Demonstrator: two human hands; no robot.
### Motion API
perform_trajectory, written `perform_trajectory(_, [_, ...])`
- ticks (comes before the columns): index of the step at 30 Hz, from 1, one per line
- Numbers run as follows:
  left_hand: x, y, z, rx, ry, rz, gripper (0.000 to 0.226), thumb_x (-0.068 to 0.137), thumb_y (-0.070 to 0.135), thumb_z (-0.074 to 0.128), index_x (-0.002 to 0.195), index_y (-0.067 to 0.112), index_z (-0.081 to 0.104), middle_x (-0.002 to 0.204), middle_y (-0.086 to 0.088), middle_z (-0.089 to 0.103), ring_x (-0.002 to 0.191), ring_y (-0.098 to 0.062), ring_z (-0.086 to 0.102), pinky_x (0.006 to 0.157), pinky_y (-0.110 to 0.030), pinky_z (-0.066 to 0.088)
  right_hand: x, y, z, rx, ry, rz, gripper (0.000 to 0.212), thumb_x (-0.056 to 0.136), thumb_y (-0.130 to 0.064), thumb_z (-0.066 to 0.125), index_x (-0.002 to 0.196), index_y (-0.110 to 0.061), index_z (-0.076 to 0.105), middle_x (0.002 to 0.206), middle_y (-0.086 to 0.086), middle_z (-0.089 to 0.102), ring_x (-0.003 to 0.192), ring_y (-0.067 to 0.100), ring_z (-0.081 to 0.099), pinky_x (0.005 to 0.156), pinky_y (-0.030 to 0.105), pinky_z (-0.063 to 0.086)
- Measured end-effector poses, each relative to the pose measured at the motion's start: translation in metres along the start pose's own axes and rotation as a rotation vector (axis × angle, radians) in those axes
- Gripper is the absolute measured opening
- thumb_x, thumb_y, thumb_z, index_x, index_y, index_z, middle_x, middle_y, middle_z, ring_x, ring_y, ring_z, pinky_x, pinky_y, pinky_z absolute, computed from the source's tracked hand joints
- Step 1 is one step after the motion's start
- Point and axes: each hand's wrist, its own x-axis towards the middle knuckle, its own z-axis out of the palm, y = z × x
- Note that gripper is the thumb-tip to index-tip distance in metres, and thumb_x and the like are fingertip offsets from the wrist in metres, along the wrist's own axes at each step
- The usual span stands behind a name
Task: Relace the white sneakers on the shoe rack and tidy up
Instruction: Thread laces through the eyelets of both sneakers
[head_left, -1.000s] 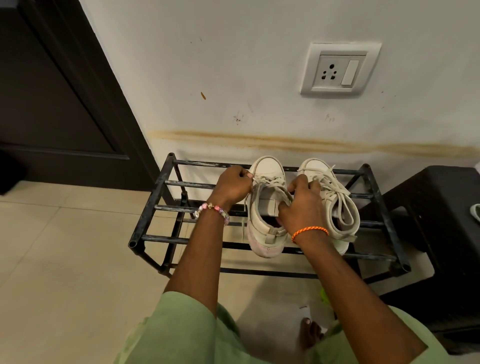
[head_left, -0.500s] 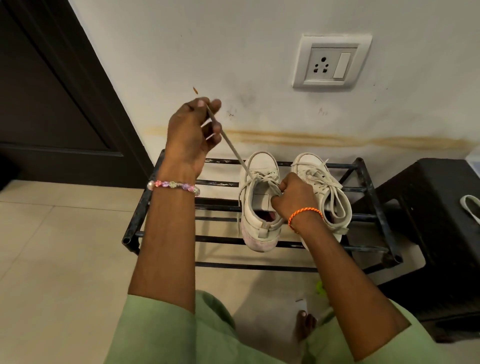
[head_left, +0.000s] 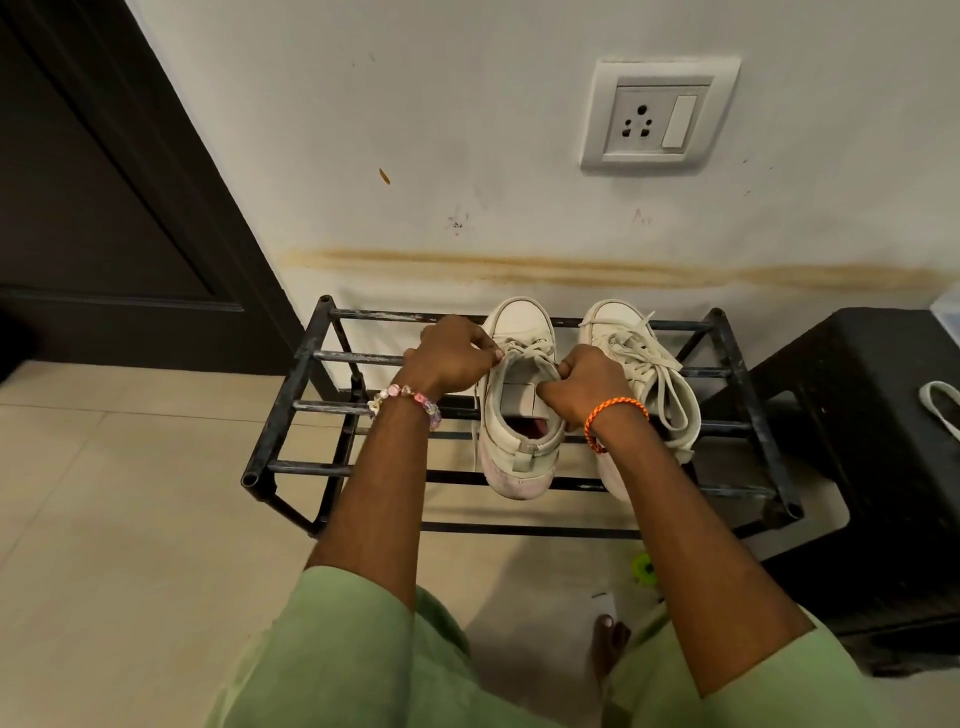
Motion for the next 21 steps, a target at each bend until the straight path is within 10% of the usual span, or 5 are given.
perform_trajectory(6, [-0.01,0.016,-0.016,-0.463,-0.01,-0.015,0.015,0.095,0.013,0.055,0.097,0.005,0.067,0.099,-0.008,0.064,0.091,-0.012,0.053,0.067,-0.018,0.041,0.0,-0.001,0.005,-0.017,0.026,0.006,0.026,0.081,-0.016,0.064,0.104,-0.006,0.057,0.107,0.016,0.062,0.085,0.025,0.051,0.067,0.026,0.037])
perform_trajectory(8, [-0.017,0.026,-0.03,-0.695,0.012,0.001,0.018,0.095,0.011,0.052,0.106,0.003,0.065,0.098,-0.003,0.063,0.092,-0.008,0.054,0.083,-0.023,0.039,0.001,-0.002,0.005,-0.02,0.032,0.015,0.026,0.081,-0.016,0.064,0.103,-0.006,0.057,0.107,0.016,0.063,0.087,0.028,0.053,0.068,0.026,0.037])
perform_trajectory(11, [-0.025,0.035,-0.047,-1.045,0.0,0.096,0.016,0.097,0.011,0.046,0.089,0.012,0.059,0.101,-0.001,0.067,0.103,-0.018,0.062,0.1,-0.036,0.037,0.001,-0.002,0.006,-0.015,0.035,0.035,0.031,0.081,-0.018,0.066,0.108,-0.005,0.057,0.109,0.016,0.062,0.098,0.031,0.058,0.069,0.028,0.041])
perform_trajectory(14, [-0.026,0.034,-0.05,-1.333,-0.072,0.088,0.025,0.1,0.008,0.037,0.08,0.013,0.05,0.085,-0.004,0.069,0.082,-0.021,0.067,0.081,-0.031,0.052,0.002,-0.002,0.007,-0.022,0.035,0.044,0.032,0.081,-0.019,0.066,0.108,-0.004,0.057,0.11,0.016,0.062,0.099,0.032,0.058,0.069,0.028,0.041])
perform_trajectory(21, [-0.014,0.017,-0.019,-0.105,-0.145,-0.066,0.035,0.094,0.037,0.055,0.104,0.005,0.065,0.088,-0.004,0.058,0.074,-0.014,0.05,0.064,-0.025,0.039,0.0,-0.004,0.006,-0.018,0.033,0.044,0.03,0.08,-0.015,0.063,0.107,-0.003,0.056,0.109,0.017,0.062,0.099,0.032,0.058,0.068,0.027,0.039])
